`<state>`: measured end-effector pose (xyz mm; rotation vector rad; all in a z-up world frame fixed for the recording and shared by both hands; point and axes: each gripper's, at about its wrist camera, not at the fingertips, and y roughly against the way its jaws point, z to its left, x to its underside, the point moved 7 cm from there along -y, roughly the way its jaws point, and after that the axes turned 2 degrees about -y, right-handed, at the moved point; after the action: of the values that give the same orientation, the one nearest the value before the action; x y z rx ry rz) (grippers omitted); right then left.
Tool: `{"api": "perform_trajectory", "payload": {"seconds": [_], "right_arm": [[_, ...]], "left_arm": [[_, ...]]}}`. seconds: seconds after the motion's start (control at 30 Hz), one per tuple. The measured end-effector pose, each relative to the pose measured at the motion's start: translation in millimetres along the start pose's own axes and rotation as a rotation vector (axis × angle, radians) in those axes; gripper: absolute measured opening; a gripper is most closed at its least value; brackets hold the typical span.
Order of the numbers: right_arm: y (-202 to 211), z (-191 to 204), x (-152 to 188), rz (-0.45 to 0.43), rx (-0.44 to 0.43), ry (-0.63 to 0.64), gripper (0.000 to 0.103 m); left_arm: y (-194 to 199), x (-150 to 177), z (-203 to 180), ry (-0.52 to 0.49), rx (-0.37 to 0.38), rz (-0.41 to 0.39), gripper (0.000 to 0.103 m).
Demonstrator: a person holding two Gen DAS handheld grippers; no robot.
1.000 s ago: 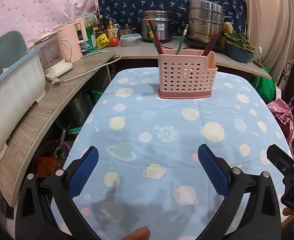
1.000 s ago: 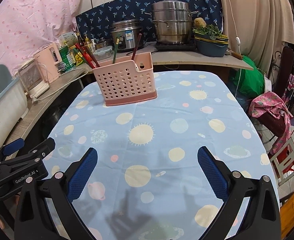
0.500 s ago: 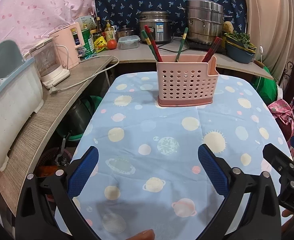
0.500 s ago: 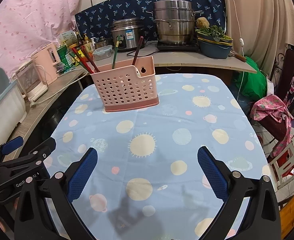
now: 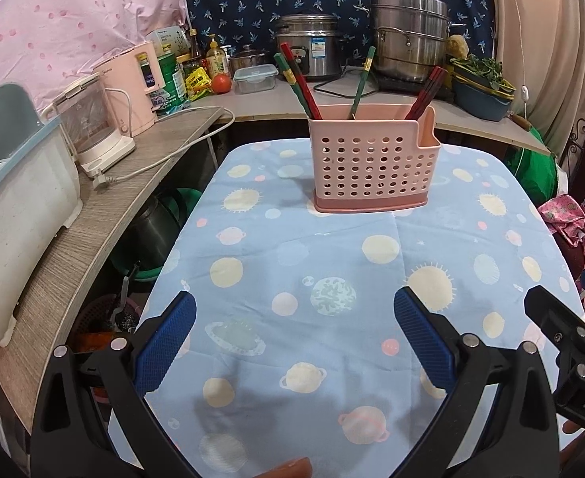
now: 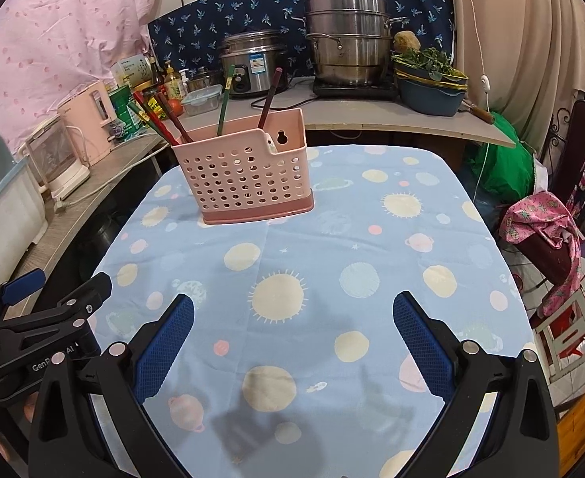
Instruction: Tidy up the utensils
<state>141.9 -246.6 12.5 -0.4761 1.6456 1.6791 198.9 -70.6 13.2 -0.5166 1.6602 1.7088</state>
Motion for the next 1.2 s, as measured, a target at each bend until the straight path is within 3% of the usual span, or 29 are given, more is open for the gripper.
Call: {"api": "perform_trajectory", "payload": {"seconds": [1.2], "right_arm": [[-8.8, 8.5, -20.0, -0.004, -0.011, 0.026, 0.097]], "left_arm": [[-0.5, -27.3, 4.6, 0.018, -0.026, -0.029, 0.095]]}}
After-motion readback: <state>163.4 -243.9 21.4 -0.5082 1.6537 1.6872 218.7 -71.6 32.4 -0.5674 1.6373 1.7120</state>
